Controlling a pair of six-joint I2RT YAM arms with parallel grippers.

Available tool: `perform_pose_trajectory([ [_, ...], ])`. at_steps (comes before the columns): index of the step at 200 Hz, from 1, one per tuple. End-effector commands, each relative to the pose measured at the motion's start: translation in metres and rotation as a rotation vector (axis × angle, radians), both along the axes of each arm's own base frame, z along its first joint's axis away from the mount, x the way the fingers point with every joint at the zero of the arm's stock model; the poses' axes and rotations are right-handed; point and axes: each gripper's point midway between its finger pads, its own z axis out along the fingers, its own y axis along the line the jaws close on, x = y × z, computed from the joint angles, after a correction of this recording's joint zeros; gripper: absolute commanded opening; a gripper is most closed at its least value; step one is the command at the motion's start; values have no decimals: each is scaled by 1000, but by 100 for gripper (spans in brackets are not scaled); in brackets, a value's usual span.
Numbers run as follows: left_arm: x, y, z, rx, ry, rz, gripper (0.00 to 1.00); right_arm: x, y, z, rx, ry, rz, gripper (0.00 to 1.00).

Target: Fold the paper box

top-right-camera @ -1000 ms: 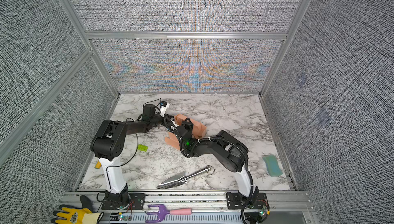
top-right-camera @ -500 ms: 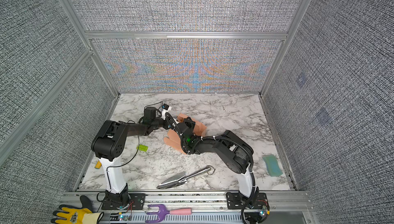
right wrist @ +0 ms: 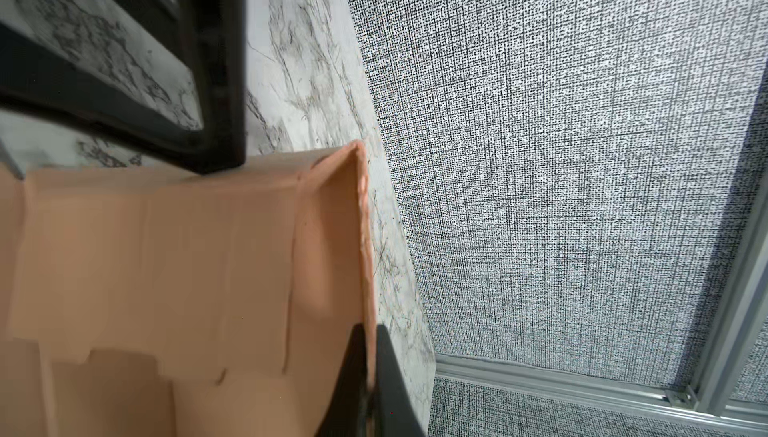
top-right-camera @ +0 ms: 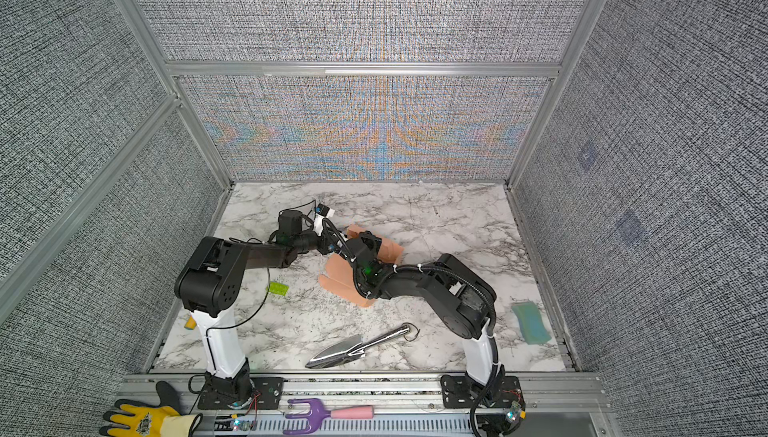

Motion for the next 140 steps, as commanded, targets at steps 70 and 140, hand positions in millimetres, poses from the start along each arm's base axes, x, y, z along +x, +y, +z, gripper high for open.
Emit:
perform_pose_trajectory([
  [70, -13, -6, 16, -44, -101, -78, 45, 0, 3, 5, 57, 14, 22, 0],
  [140, -18, -8, 17, -63, -137, -104, 45, 1, 4, 7, 57, 12, 22, 0],
])
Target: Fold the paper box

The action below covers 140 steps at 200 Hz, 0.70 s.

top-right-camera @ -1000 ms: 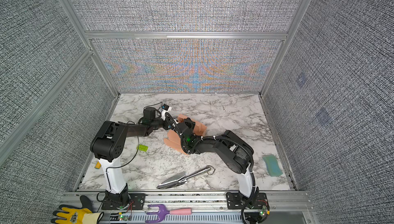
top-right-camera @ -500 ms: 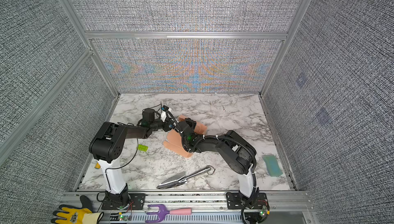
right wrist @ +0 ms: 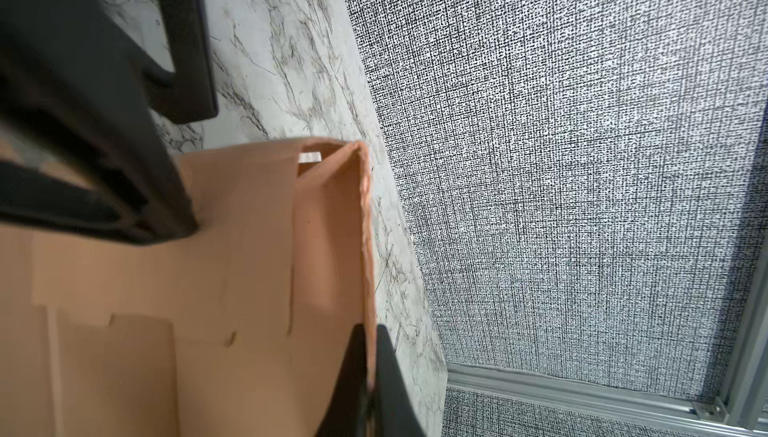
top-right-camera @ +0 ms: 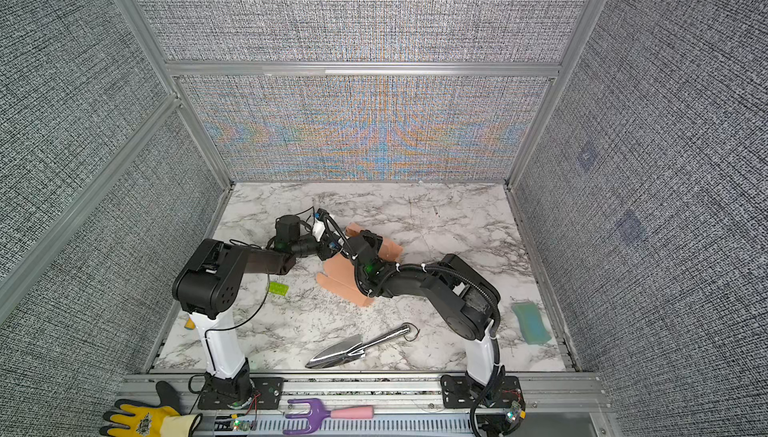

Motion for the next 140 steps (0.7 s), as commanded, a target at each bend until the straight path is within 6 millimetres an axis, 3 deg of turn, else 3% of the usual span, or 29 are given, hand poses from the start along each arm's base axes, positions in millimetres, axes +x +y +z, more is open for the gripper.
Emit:
perform_pose_trajectory([
  [1, 3, -4, 11, -21, -56, -19, 45, 1, 1, 3, 14, -1, -1, 0],
  [94, 14, -18, 8, 31, -37, 7, 43, 0, 2, 7, 17, -7, -3, 0],
  [140, 23, -15, 9, 40, -29, 83, 34, -1, 3, 7, 19, -5, -3, 0],
])
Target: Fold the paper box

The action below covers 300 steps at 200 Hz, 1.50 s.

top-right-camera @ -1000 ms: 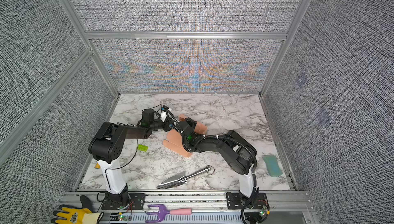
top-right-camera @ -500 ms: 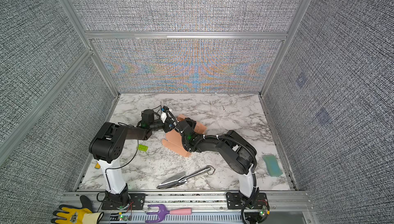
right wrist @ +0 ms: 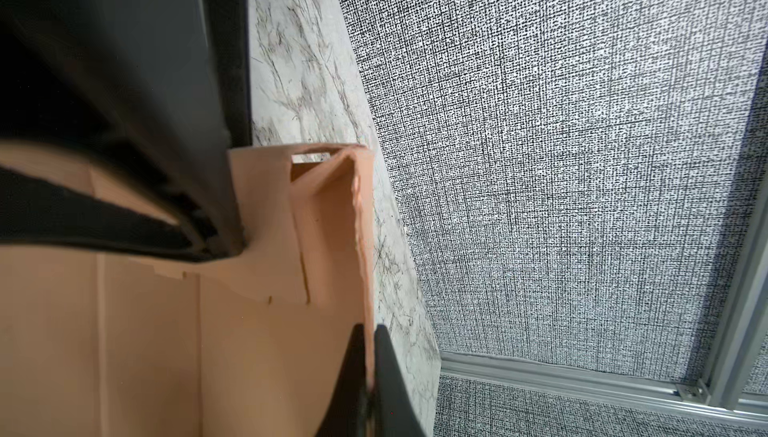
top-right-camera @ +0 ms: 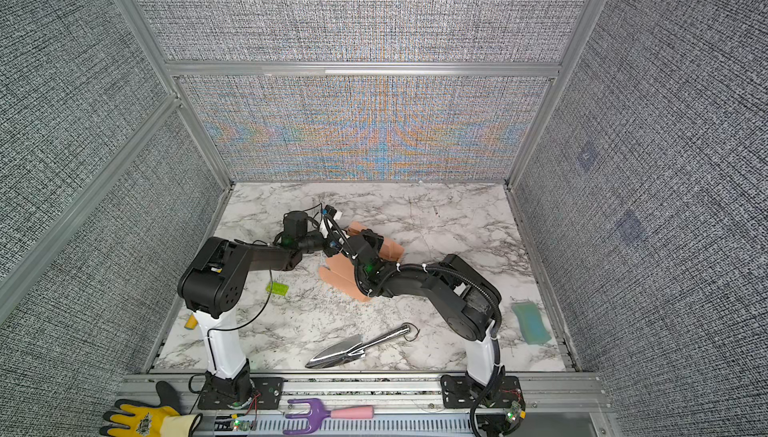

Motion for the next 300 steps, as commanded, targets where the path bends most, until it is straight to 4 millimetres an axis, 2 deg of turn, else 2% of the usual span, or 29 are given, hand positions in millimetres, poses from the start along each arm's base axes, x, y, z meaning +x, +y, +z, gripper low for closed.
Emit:
perform_pose_trajectory([
  [1, 11, 4, 5, 6, -17, 68, 34, -1, 6, 4, 30, -3, 16, 0],
  [14, 12, 4, 7, -2, -18, 77, 31, -1, 7, 4, 31, -2, 17, 0],
  [29, 12, 3, 10, -11, -25, 81, 23, -1, 7, 6, 34, -5, 17, 0],
  [75, 13, 1, 21, -37, -41, 91, 16, -3, 6, 6, 34, -3, 16, 0],
  [104, 11, 1, 27, -46, -57, 93, 1, -4, 7, 5, 43, 1, 19, 0],
  [123, 12, 2, 29, -48, -55, 99, 0, -4, 7, 7, 54, 2, 24, 0],
  [172, 14, 4, 29, -30, -12, 126, 0, -13, 10, 30, 153, 11, 55, 31],
  [221, 21, 8, 26, 13, 66, 179, 0, -26, 9, 65, 304, 34, 91, 51],
  [244, 22, 10, 26, 24, 99, 199, 0, -34, 7, 84, 397, 60, 101, 56],
  [269, 20, 13, 28, 28, 123, 212, 0, -40, 2, 103, 517, 88, 98, 58],
  [300, 17, 16, 25, 62, 155, 224, 0, -36, -15, 121, 655, 124, 45, 58],
])
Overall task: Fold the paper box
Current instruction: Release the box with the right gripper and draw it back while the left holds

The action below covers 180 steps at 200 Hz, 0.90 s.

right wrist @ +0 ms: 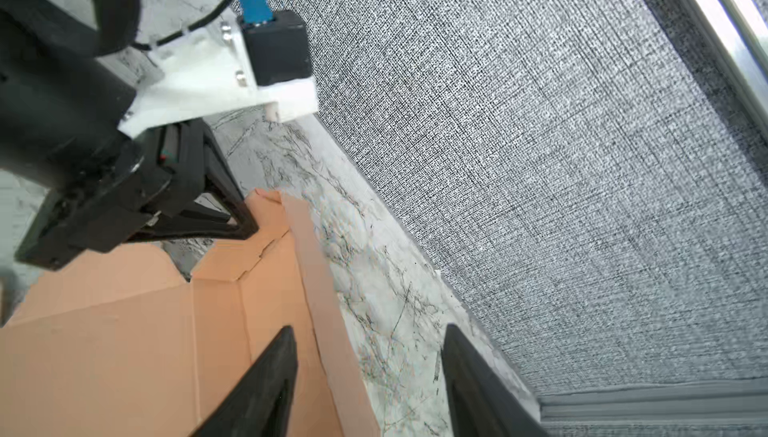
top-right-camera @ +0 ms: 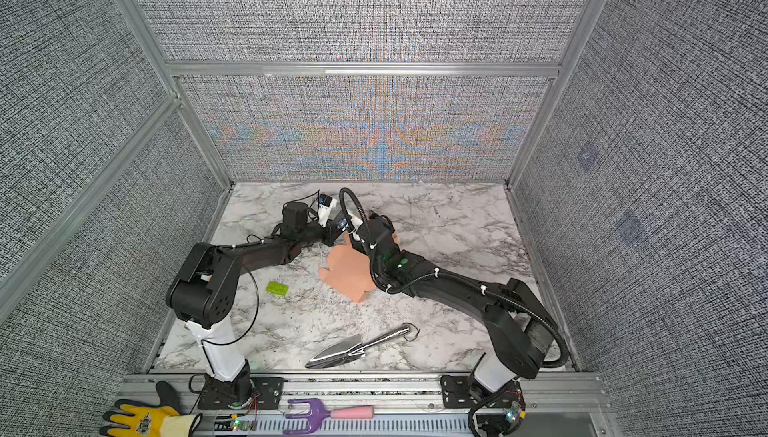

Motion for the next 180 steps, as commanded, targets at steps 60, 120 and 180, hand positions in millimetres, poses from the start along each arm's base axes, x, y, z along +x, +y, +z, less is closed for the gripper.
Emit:
perform_pose_trajectory([
  [60, -11, 11, 3, 114, 120, 41, 0, 10, -63, 13, 404, 262, -165, 58],
  [120, -26, 22, -1, 182, 222, 136, 0, 11, -99, -3, 594, 385, -274, 58],
  [180, -21, 39, -1, 224, 238, 262, 0, -6, -126, -45, 842, 532, -170, 58],
])
